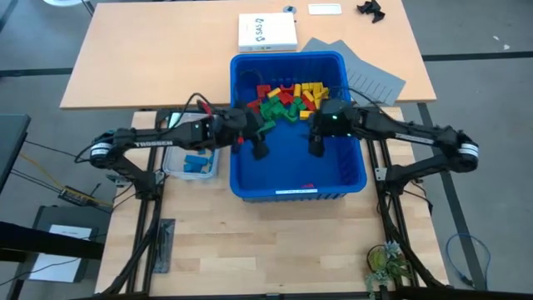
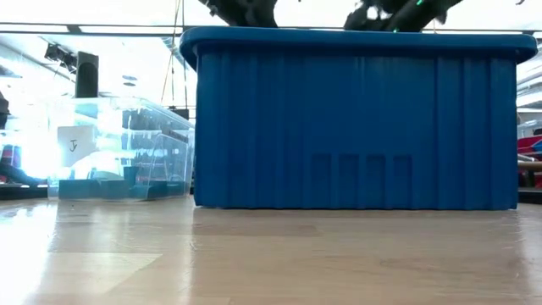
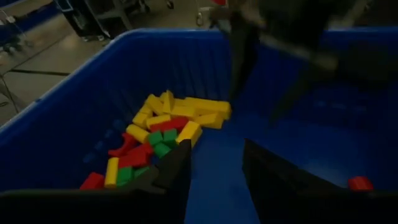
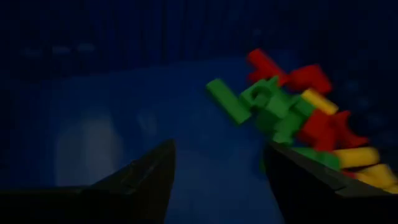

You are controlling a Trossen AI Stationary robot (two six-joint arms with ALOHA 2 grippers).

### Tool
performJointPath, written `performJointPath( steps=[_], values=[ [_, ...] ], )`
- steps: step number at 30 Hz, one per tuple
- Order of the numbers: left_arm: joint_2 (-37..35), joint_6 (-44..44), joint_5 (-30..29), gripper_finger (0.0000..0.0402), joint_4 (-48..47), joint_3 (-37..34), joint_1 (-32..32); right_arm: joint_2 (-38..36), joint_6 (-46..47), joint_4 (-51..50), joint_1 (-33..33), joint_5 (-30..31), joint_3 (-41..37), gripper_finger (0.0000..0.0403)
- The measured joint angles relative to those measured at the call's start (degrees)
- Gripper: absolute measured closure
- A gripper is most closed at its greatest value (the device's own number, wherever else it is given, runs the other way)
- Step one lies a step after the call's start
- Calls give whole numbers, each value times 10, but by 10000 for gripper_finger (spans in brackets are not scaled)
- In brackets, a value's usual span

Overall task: Sort blocks
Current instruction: Put the green block into the transparent bin

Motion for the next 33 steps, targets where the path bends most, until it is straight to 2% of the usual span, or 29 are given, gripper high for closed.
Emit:
performJointPath(
  steps=[4, 9, 15, 22, 25, 29, 33],
  values=[
    [5, 2, 16, 250, 11, -1, 24, 74, -4, 18, -14, -27, 21, 168],
    [10, 6, 15, 250, 5, -1, 44, 167, -40, 18, -33, -33, 57, 172],
    [13, 7, 14, 250, -6, -1, 51, 255, -41, 24, -75, -32, 103, 173],
    [13, 17, 13, 250, -14, -1, 51, 289, -36, 68, -152, -34, 121, 174],
    [13, 18, 14, 250, -14, -1, 51, 297, -33, 74, -183, -52, 121, 174],
    [13, 18, 13, 250, -13, -1, 51, 305, -10, 64, -212, -84, 120, 174],
    [14, 16, 14, 250, -11, -1, 51, 308, 2, 68, -219, -144, 120, 174]
  ],
)
